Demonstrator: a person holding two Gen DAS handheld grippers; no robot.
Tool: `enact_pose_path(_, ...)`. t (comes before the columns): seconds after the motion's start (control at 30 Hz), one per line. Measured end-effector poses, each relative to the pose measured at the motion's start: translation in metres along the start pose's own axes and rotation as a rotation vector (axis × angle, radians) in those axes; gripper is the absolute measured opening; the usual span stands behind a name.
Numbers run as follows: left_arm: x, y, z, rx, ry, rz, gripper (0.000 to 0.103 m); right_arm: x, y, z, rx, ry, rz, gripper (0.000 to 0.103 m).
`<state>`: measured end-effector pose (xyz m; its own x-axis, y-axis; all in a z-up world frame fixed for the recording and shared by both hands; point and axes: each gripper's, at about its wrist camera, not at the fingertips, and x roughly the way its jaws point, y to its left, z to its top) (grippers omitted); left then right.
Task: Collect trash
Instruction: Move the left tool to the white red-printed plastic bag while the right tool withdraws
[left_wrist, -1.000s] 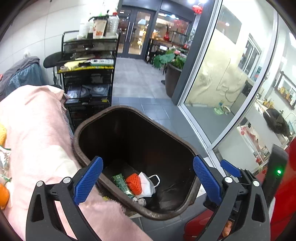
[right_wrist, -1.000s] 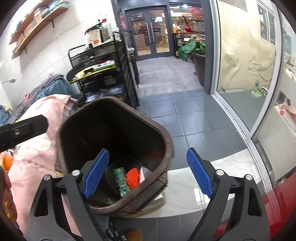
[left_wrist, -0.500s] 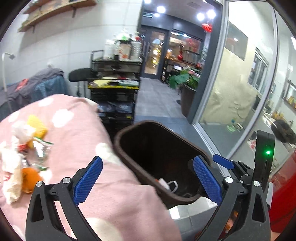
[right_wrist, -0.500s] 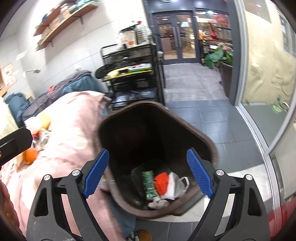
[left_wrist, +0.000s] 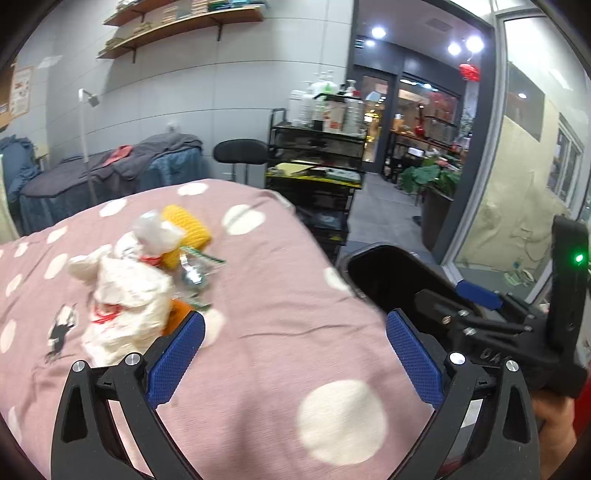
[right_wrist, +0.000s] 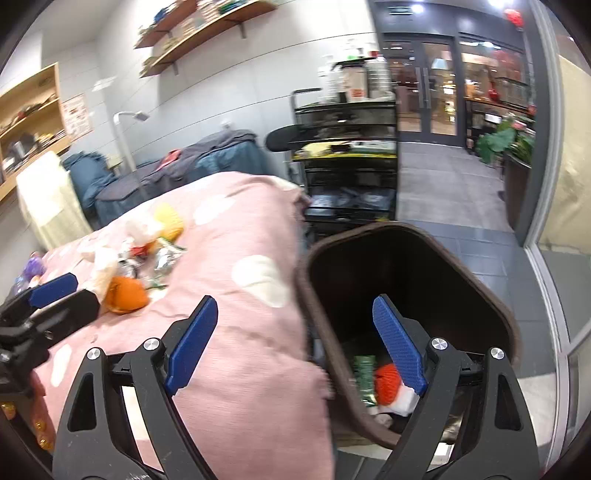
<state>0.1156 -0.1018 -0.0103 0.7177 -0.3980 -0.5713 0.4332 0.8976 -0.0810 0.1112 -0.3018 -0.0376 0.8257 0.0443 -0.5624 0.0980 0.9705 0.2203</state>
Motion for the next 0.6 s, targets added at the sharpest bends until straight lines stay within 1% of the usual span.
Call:
enact_pose_path(0.13, -0.007, 0.033, -0.014, -0.026, 0.025, 0.083, 0.097, 0.003, 0.021, 0.006, -0.035, 0.014, 0.043, 0.085)
enact_pose_path(0.23, -0.01, 0.058, -0.024, -0.063, 0.046, 0.126, 0.097, 0.004, 0.037, 0.009, -0.073, 0.014, 0.057, 0.085)
enact_pose_path(0.3, -0.007, 0.073, -0.029, -0.082, 0.07, 0.144, 0.097, 0.006, 0.046, 0.009, -0.089, 0.026, 0.071, 0.085)
enact_pose_path(0.4, 0.0, 0.089, -0.032, -0.078, 0.112, 0.165, 0.097, 0.011, 0.056, 0.011, -0.107, 0.044, 0.091, 0.085)
enact_pose_path(0.5, 0.005, 0.103, -0.032, -0.086, 0.131, 0.187, 0.097, 0.017, 0.068, 0.014, -0.133, 0.062, 0.117, 0.085)
enact_pose_path(0.6, 0.015, 0.113, -0.029, -0.086, 0.148, 0.186, 0.097, 0.024, 0.079, 0.017, -0.157, 0.094, 0.154, 0.085)
